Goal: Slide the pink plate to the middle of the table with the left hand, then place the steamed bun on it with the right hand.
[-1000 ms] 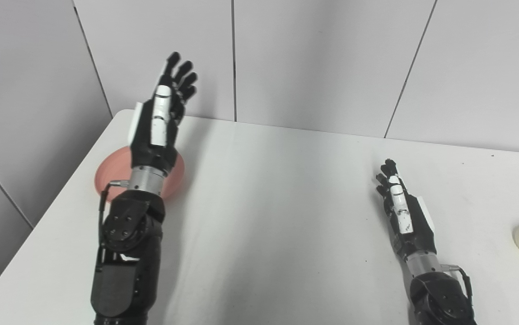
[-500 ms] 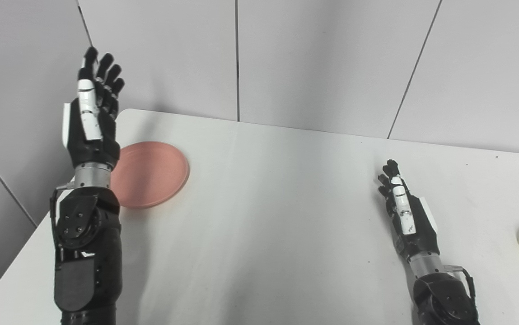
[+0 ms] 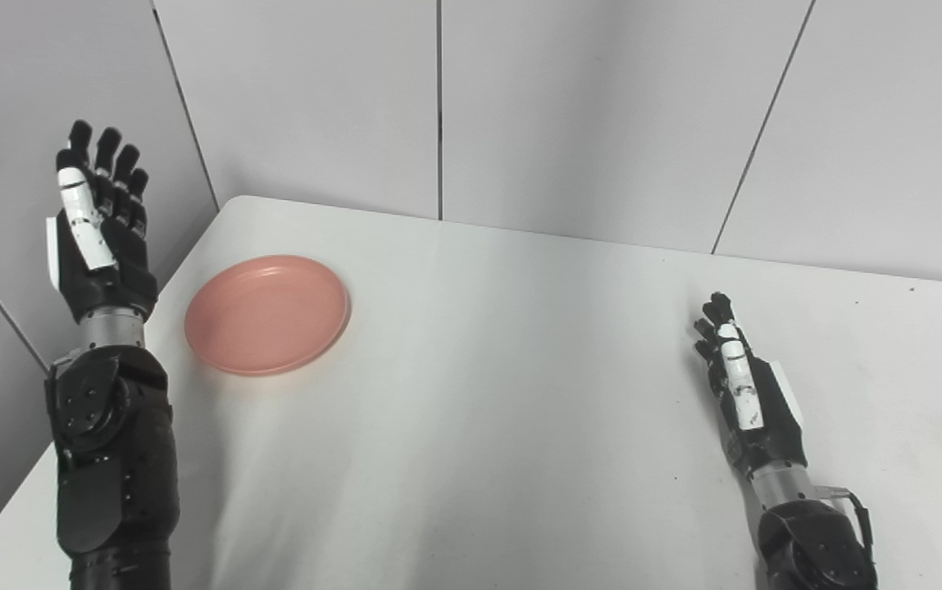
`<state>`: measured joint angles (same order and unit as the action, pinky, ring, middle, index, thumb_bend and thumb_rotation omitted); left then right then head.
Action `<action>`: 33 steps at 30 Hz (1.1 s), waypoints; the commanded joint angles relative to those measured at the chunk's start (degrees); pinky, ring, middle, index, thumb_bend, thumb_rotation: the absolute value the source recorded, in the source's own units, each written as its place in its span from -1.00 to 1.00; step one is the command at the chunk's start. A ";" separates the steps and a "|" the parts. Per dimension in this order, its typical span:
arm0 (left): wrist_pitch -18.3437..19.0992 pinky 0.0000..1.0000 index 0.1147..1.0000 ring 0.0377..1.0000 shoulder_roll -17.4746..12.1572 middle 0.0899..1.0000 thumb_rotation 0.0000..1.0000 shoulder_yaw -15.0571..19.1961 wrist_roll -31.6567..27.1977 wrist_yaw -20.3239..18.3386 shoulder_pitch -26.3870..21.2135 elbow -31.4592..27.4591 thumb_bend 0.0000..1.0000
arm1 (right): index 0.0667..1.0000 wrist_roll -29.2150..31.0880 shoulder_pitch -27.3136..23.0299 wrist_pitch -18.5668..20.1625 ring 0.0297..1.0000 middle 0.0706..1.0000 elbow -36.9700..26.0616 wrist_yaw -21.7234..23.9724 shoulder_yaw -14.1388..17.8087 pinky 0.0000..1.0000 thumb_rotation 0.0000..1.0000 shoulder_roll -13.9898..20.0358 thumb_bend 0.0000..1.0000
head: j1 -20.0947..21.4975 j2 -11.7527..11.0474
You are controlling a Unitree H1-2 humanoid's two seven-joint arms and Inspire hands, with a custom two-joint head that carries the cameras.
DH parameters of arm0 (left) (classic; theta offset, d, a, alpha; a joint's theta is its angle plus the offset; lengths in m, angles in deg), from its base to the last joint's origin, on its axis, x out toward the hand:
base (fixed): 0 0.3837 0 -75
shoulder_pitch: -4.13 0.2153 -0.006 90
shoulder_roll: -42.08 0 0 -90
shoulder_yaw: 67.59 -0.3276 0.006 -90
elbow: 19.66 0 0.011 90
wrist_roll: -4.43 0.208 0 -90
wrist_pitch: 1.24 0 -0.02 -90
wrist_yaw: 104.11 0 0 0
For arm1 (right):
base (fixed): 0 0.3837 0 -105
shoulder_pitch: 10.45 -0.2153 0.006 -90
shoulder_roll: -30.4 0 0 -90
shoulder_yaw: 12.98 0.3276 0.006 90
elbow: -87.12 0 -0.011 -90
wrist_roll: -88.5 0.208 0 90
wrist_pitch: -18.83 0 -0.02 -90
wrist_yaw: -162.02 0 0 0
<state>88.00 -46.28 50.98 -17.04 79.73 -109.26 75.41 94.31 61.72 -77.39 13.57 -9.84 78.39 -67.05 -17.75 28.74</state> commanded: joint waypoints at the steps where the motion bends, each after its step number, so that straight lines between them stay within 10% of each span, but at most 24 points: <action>1: -2.22 1.00 0.95 0.94 -2.05 0.95 1.00 0.49 -1.40 -0.37 -2.31 0.23 0.12 | 1.00 0.16 3.55 -1.66 0.96 1.00 2.36 0.14 0.72 1.00 1.00 0.66 -0.66 | -0.07 0.14; 33: -4.17 1.00 0.97 0.94 -5.67 0.94 1.00 1.10 -4.91 -1.42 -5.00 21.12 -0.03 | 1.00 0.11 3.65 -1.14 0.96 0.99 1.68 -0.22 1.14 1.00 1.00 0.54 -0.67 | -0.58 0.83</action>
<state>84.59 -49.93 52.24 -21.61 78.85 -111.60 97.25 94.35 61.97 -77.38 13.10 -9.97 78.92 -66.94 -18.28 29.53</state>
